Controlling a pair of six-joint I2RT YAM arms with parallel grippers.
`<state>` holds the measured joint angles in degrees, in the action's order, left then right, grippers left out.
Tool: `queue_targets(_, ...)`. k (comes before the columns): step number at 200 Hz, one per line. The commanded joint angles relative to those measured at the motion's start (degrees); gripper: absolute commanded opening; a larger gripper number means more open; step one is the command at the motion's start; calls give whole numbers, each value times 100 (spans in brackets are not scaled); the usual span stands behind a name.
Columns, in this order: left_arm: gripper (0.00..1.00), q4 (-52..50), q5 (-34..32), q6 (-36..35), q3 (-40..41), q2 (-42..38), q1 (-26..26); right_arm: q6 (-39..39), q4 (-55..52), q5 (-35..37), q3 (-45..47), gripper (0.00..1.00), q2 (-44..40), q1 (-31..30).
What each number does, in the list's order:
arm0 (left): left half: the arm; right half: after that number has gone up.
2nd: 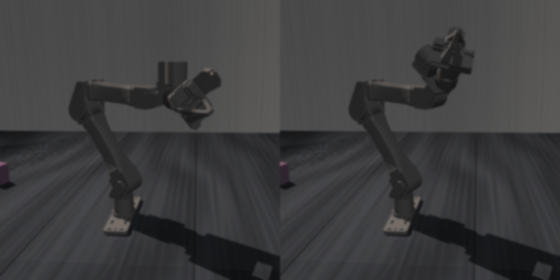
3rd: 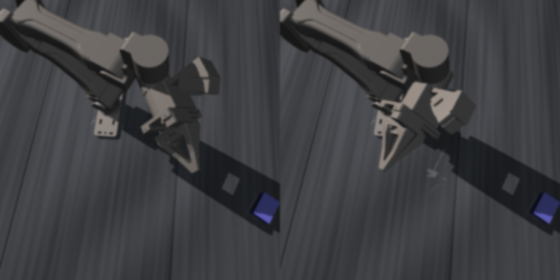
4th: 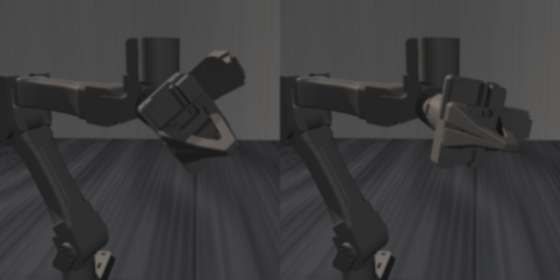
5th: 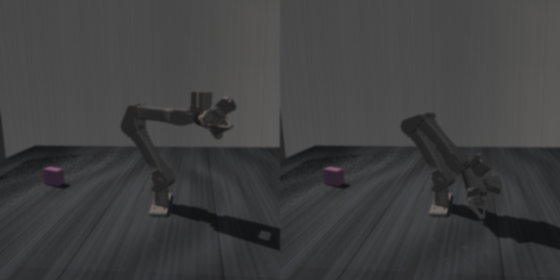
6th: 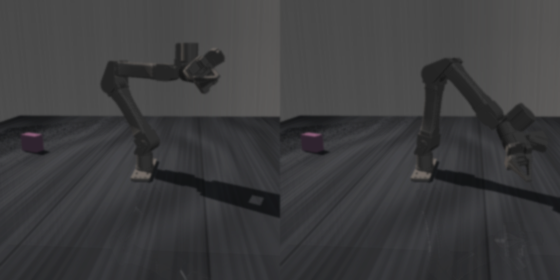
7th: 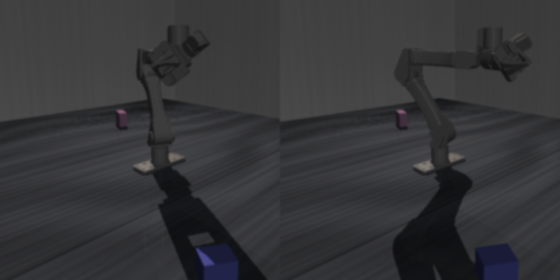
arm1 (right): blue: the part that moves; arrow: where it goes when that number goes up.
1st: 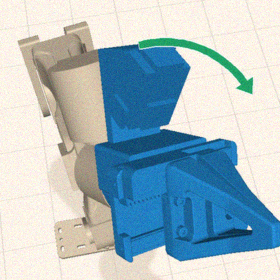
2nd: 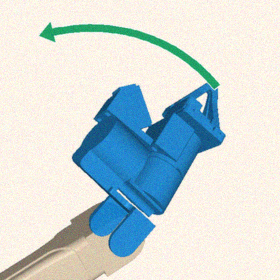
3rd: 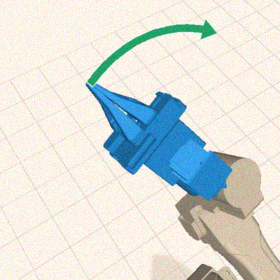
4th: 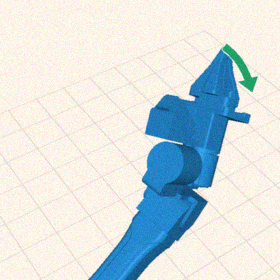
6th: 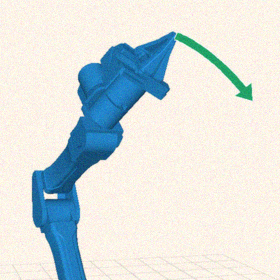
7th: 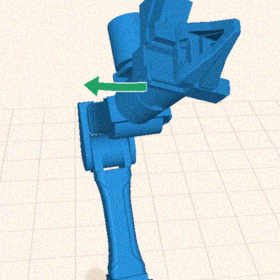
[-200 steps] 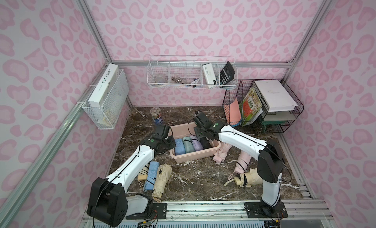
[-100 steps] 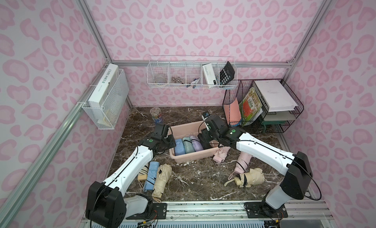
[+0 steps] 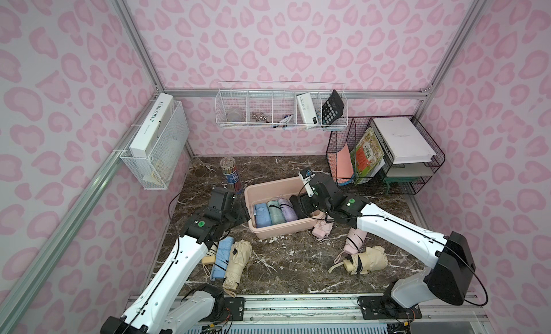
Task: Put the umbrella into the storage box
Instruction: Adjust the umbrella at the center of the board.
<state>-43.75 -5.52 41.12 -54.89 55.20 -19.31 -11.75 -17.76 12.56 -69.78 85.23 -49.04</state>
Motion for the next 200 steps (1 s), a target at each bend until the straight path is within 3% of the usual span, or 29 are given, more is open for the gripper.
queue_targets(1, 71, -633, -279, 423, 81, -445, -1, 822, 625, -789, 239, 62, -180, -116)
queue_targets(41, 70, -962, -775, 534, 327, -1436, 6, 3171, 1775, -2190, 956, 63, -392, -632)
queue_targets(65, 68, -1455, -1048, 701, 344, -1793, 6, 3923, 1810, -2687, 1018, 63, -240, -900)
queue_targets(90, 68, -2119, -958, 916, 322, -1832, 3, 3914, 1932, -2674, 1063, 62, -157, -1074)
queue_targets(115, 67, -2166, -632, 1157, 698, -1868, 6, 3743, 2111, -2575, 1245, 61, -291, -1140)
queue_targets(161, 61, -1319, -222, 1751, 1679, -1904, 2, 3366, 2267, -2308, 1754, 60, -952, -1160)
queue_targets(200, 49, -457, -336, 1624, 1922, -1389, 2, 3097, 2268, -2116, 2064, 59, -1396, -1179)
